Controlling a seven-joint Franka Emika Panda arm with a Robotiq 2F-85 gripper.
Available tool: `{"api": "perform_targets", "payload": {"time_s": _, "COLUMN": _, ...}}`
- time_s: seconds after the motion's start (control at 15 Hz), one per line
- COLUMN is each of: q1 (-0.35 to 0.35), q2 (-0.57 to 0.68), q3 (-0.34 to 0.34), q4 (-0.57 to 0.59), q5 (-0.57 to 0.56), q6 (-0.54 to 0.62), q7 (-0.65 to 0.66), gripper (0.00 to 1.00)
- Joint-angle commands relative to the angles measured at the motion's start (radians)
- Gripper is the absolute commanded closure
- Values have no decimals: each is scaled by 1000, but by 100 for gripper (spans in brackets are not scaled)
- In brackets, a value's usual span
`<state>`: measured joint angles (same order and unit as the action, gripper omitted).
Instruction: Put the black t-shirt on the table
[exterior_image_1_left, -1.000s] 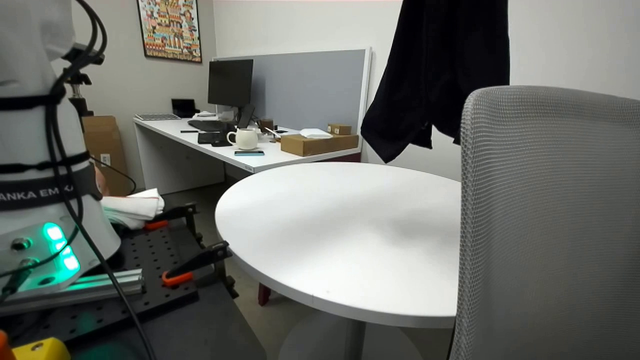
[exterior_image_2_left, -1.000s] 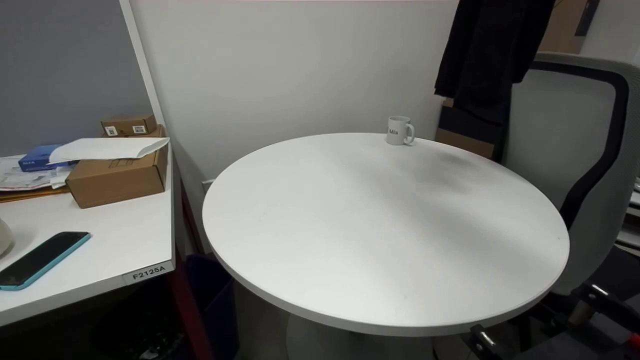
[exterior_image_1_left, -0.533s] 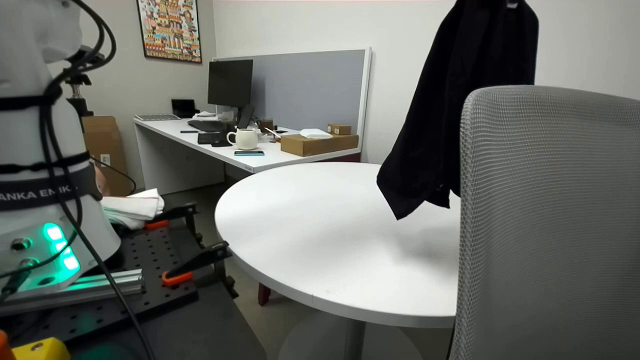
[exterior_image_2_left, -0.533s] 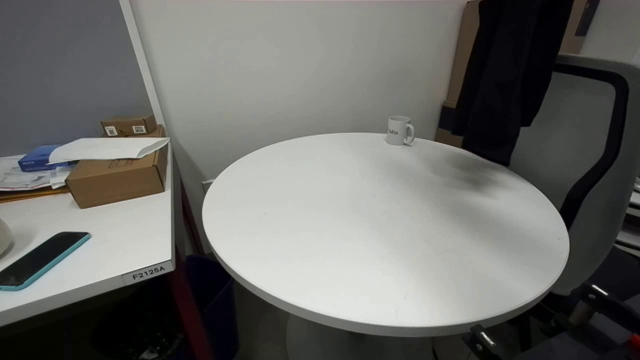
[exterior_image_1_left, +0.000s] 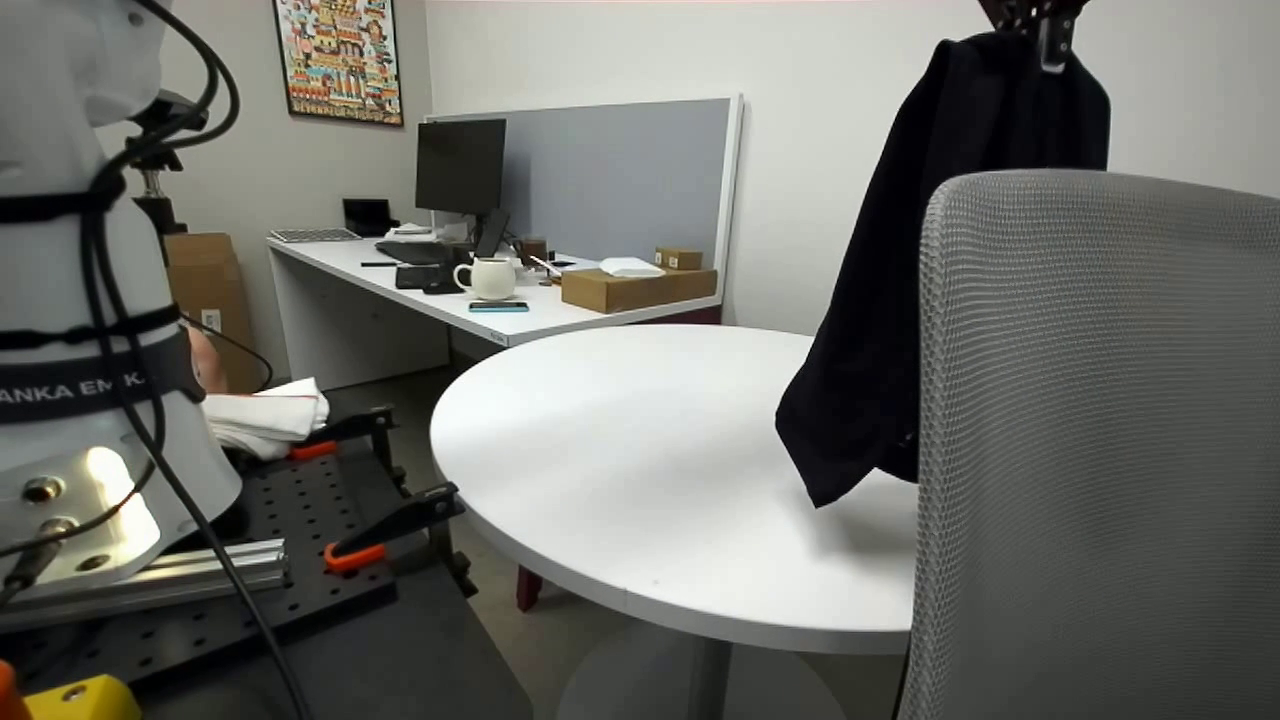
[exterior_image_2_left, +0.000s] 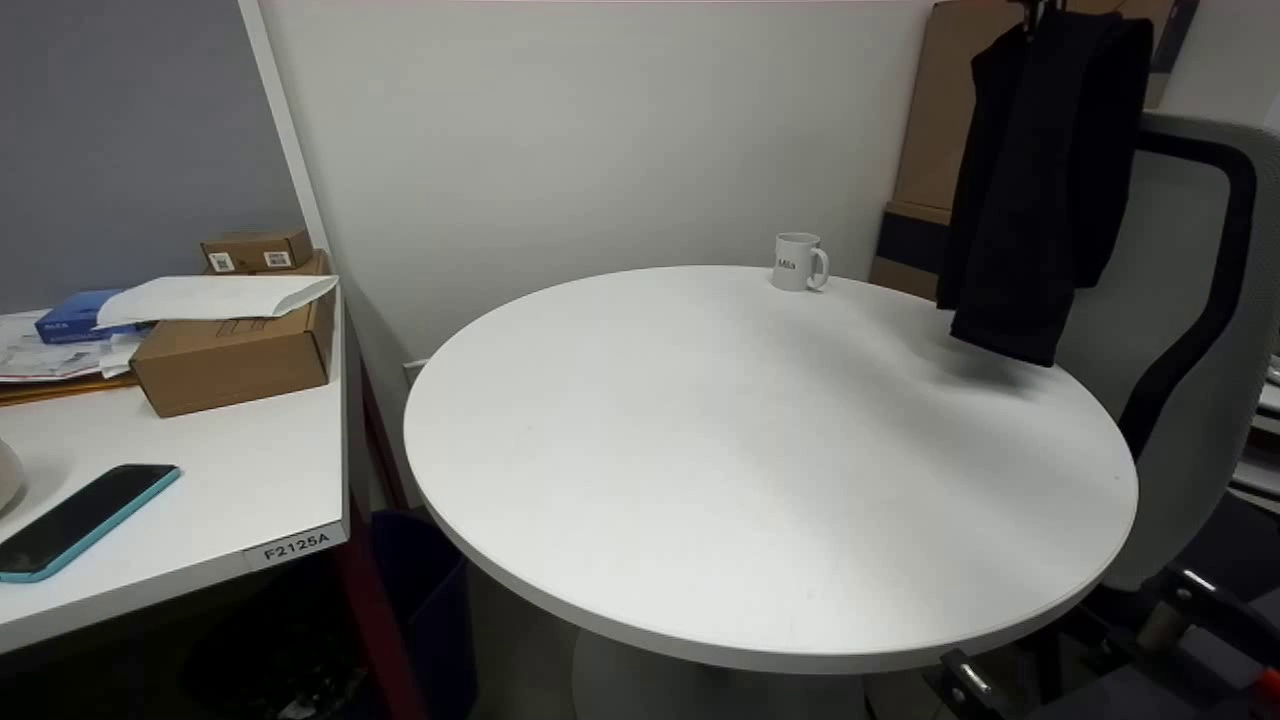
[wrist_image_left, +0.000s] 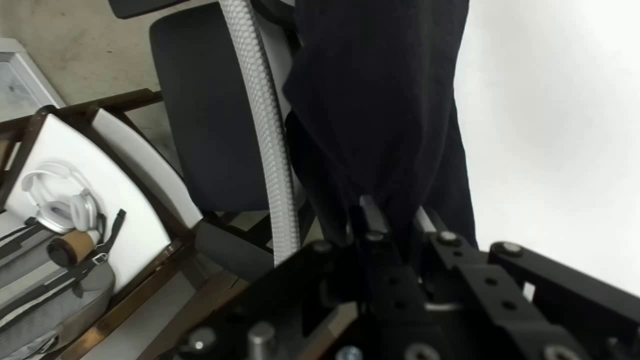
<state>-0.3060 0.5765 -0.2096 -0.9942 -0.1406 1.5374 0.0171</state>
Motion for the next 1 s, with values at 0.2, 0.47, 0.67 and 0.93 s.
{"api": "perform_targets", "payload": {"time_s": 0.2, "q1": 264, "q2": 36, "q3": -22, "q4": -96, "q5": -306, "q6": 13, "q7": 288, "gripper": 93}}
{"api": "perform_targets", "payload": {"time_s": 0.47, "q1": 396, "q2": 74, "q3": -17, "q4": -149, "q5": -433, "q6": -20, "q7": 426, "gripper": 93}}
{"api": "perform_targets", "payload": {"time_s": 0.67, "q1": 460, "q2": 98, "q3": -8, "q4": -179, "q5": -494, "q6": -43, "q7": 489, "gripper": 93}}
{"api": "perform_targets", "payload": {"time_s": 0.93, "q1": 505, "q2": 102, "q3": 35, "q4": -230, "q5": -520, "q6": -33, "q7": 488, "gripper": 93}}
